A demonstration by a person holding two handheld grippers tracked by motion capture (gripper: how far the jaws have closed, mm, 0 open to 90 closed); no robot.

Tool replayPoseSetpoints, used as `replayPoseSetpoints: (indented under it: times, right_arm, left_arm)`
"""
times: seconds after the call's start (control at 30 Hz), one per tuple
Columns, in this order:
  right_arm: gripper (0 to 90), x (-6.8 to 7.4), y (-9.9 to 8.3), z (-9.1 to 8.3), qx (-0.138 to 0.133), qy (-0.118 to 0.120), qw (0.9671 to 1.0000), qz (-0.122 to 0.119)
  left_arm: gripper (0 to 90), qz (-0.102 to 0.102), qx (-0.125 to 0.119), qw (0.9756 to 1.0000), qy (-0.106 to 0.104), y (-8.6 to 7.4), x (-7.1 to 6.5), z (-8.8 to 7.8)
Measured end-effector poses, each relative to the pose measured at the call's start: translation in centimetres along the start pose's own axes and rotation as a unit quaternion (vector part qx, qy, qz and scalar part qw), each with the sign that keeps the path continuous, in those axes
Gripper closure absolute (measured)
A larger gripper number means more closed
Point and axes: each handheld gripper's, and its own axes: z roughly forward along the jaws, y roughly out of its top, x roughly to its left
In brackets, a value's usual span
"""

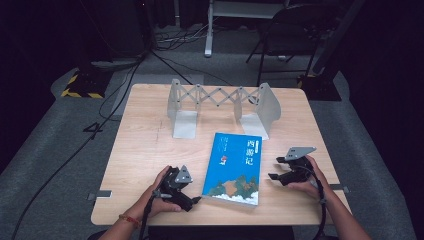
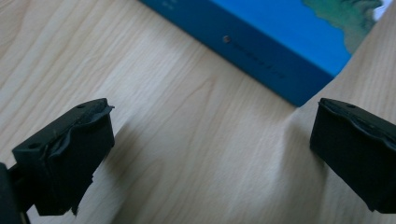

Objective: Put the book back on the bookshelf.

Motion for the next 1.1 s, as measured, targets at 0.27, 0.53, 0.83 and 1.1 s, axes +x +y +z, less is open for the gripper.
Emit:
replayPoseSetpoints:
  times: [0.27,0.53,0.83,1.1]
  right_arm:
    - [24.8,2.2,1.3,1.0,0.011,0.019,0.9991,-0.037]
    - [24.9,3.2,1.8,1.7,0.022,0.023,0.9981,-0.054]
    - [25.2,3.4,1.9,1.3,0.011,0.016,0.998,-0.06]
    - [26.6,3.2,2.0,0.9,-0.002,0.018,0.9983,-0.056]
  left_arm:
    - [0.2,0.003,-0.005,1.0,-0.003,0.5,-0.4,0.5]
    - [0.1,0.009,-0.004,0.9999,-0.008,0.9,-0.2,0.9]
    - [0.2,0.02,-0.004,0.9997,-0.016,1.0,0.1,0.9]
    - [0.2,0.024,-0.005,0.9995,-0.021,0.9,0.3,0.9]
